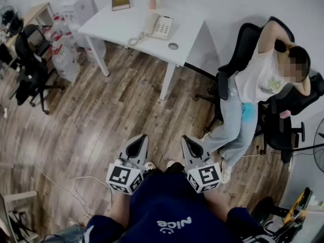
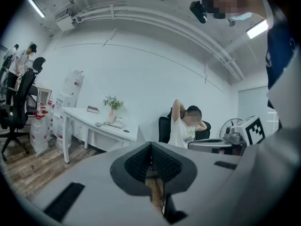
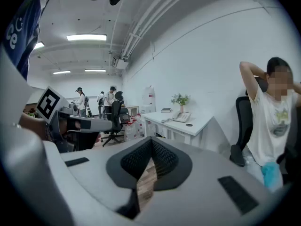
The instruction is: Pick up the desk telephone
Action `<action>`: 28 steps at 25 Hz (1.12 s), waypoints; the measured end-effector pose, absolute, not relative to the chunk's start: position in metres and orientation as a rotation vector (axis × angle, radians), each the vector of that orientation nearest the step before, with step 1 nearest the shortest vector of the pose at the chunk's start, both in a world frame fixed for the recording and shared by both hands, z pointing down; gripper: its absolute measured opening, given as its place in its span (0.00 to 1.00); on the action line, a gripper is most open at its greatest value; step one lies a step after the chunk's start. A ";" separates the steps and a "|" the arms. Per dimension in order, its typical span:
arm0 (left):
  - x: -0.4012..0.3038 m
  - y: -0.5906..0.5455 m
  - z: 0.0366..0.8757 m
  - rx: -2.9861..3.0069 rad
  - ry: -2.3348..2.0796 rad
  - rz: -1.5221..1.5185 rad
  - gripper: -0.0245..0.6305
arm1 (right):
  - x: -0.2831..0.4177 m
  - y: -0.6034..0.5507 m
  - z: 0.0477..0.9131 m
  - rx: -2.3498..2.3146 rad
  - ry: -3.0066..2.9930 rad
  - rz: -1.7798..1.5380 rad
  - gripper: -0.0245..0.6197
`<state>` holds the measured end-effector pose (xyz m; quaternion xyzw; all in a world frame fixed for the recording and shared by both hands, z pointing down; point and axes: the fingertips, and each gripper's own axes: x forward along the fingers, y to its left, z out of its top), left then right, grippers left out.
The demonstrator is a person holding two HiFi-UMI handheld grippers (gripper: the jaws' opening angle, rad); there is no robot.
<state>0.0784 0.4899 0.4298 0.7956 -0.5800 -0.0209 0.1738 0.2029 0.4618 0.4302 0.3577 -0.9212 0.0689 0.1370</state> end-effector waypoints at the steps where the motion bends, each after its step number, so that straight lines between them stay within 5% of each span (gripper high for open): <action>1: 0.080 0.491 0.430 2.259 -1.640 -0.058 0.06 | 0.205 0.462 0.430 1.046 -2.664 0.201 0.07; 15: 0.078 0.498 0.431 2.263 -1.616 -0.059 0.06 | 0.219 0.468 0.437 1.183 -2.641 0.262 0.07; 28: 0.049 0.428 0.438 2.121 -1.772 -0.071 0.06 | 0.190 0.359 0.450 1.043 -2.726 0.314 0.07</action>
